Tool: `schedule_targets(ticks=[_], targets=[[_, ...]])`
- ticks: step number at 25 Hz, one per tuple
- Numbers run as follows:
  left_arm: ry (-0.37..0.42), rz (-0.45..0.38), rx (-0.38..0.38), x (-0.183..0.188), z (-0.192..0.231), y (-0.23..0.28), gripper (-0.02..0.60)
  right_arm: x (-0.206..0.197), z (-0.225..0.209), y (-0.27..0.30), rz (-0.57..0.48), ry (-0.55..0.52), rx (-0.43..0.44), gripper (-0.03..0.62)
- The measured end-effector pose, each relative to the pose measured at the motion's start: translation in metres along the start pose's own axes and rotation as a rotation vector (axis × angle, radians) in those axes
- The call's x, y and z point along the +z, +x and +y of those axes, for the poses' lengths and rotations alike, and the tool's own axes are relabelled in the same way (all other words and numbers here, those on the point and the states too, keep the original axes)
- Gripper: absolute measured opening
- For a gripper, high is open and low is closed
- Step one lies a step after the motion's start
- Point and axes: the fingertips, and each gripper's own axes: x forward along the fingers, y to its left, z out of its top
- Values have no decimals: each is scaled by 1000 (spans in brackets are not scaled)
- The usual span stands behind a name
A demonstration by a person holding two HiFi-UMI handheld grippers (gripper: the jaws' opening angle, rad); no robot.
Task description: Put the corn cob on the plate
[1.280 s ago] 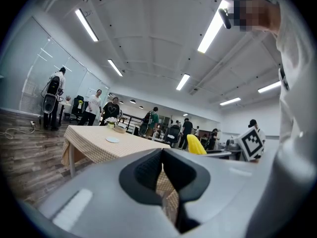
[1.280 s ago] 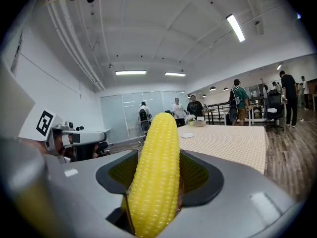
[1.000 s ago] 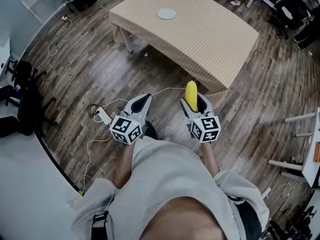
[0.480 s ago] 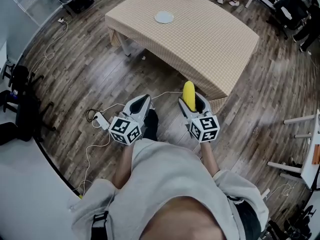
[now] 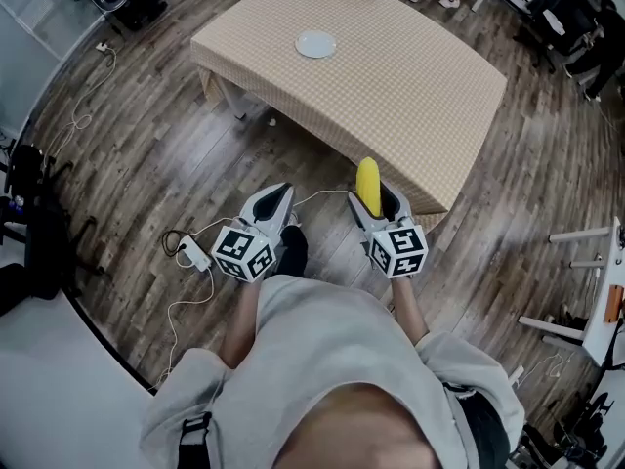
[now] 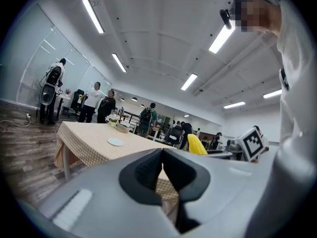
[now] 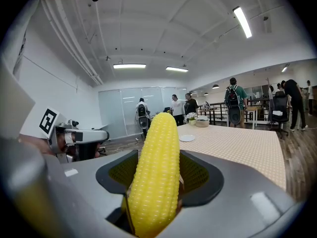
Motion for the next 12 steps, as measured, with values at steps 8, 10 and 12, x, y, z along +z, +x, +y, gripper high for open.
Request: schedule_targets(ticks=[8, 10, 12], targets=[[-11, 11, -13, 34, 76, 42, 8, 37, -9, 85, 10, -3, -11, 264], [-13, 12, -20, 43, 95, 54, 8, 45, -11, 106, 16, -2, -17, 264], [-13, 10, -25, 54, 115, 68, 8, 55, -15, 128, 17, -3, -23, 264]])
